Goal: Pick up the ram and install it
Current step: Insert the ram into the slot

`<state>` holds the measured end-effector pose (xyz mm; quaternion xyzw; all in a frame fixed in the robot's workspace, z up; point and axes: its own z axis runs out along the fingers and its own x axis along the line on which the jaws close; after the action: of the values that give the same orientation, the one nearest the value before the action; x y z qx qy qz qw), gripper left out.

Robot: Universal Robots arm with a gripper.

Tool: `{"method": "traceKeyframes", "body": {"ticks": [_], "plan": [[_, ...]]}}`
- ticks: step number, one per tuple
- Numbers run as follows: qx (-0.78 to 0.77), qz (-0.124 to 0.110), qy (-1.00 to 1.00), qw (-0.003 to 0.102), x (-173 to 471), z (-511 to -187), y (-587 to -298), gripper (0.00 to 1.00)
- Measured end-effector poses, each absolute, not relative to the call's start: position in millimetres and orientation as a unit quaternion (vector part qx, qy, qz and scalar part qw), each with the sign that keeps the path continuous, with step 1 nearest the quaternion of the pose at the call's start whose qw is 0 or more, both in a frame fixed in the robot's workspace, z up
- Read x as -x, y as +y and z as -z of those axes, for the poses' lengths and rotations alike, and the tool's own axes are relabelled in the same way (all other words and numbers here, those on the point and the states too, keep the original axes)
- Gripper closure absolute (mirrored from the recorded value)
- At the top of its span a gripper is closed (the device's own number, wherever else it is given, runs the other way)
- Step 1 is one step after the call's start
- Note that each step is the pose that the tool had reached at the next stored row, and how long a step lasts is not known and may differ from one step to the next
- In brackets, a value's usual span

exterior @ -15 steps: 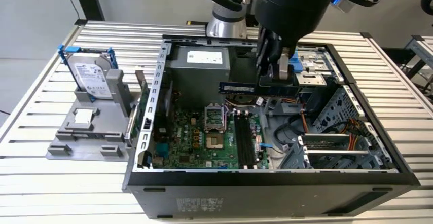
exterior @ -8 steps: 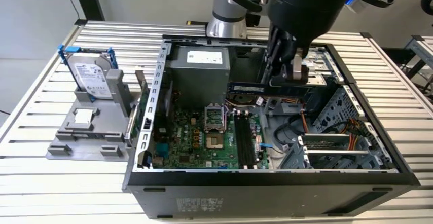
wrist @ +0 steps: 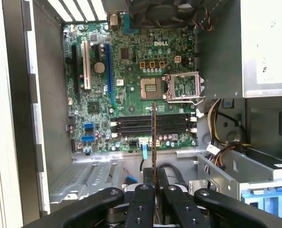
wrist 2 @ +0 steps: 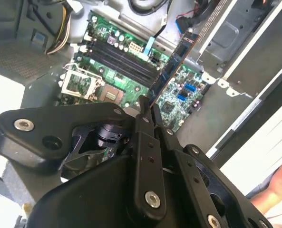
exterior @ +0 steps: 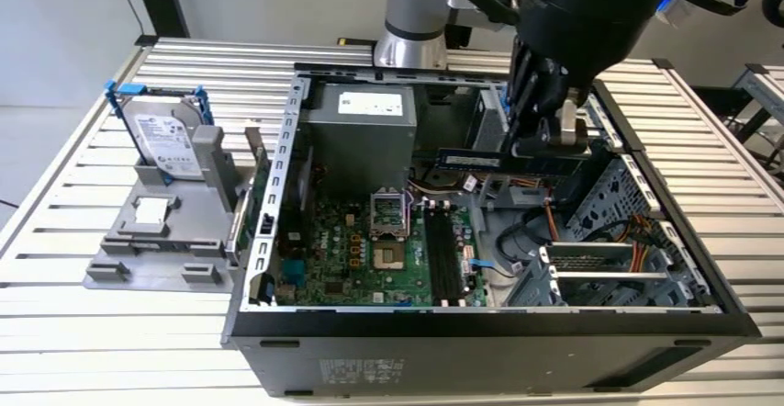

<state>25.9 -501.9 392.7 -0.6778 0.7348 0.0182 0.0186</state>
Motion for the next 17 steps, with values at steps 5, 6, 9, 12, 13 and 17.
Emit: {"method": "traceKeyframes", "body": {"ticks": [5,6,9,12,13,17], "plan": [[0.678,-0.018,0.735,0.019,-30,-393,-496,1.0],[0.678,-0.018,0.735,0.019,-31,-393,-494,1.0],[0.678,-0.018,0.735,0.019,-32,-393,-485,1.0],[0.678,-0.018,0.735,0.019,-33,-393,-475,1.0],[0.678,-0.018,0.735,0.019,-33,-393,-472,1.0],[0.678,-0.018,0.735,0.019,-34,-393,-460,1.0]]}}
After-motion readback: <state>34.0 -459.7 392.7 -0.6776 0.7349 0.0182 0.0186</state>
